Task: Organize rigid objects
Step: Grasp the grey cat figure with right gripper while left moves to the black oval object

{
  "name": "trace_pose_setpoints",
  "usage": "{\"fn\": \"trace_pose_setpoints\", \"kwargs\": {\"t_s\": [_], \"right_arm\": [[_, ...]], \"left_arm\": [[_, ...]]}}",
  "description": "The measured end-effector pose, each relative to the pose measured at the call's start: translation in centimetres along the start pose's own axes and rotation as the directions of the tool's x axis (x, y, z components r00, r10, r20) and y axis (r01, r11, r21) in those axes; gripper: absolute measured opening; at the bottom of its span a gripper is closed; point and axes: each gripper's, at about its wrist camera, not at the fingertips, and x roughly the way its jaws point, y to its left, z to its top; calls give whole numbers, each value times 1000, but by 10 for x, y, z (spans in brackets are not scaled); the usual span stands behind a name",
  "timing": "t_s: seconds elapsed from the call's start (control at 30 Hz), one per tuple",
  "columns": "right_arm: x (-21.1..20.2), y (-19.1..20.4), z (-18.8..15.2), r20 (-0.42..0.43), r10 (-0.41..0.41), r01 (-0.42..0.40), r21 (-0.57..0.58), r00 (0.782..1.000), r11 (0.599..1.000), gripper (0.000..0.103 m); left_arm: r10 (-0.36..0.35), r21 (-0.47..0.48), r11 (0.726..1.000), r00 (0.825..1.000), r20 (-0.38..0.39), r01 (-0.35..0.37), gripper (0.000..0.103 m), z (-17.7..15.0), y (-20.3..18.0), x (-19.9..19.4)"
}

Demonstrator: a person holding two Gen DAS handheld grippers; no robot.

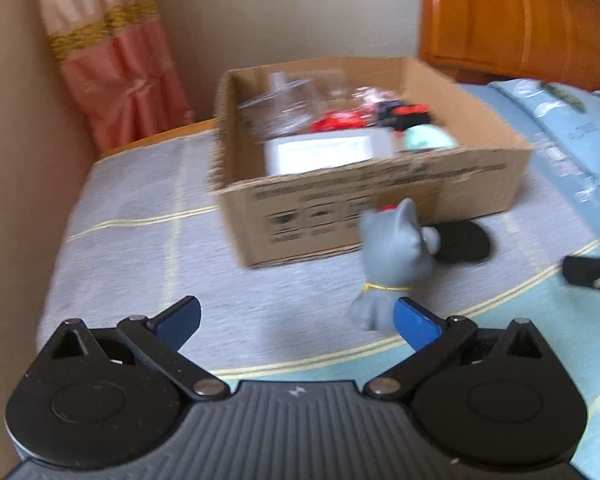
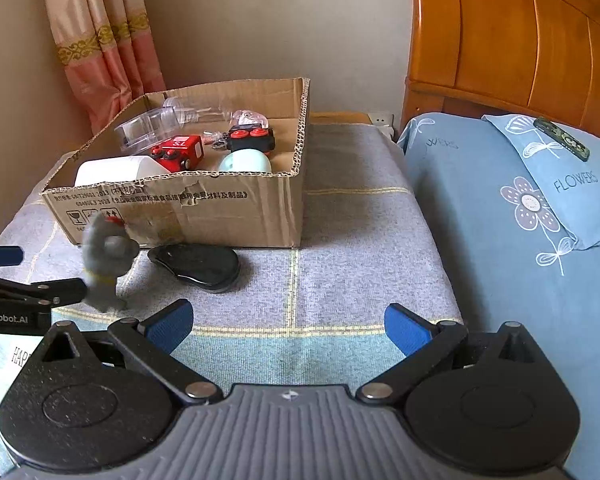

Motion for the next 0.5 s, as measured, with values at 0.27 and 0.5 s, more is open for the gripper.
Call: {"fn": "trace_pose_setpoints", "kwargs": {"t_s": [0.27,0.5], "right_arm": [[1,5,-1,-7,9,-9,-13,1000,1000,103],[5,6,-1,-14,3,-3,-15,1000,1000,103]], "left_arm": [[90,-86,992,996,-30,-92,102,-8,40,2],[-22,-92,996,1000,-6,22,102,-11,38,-9]]}}
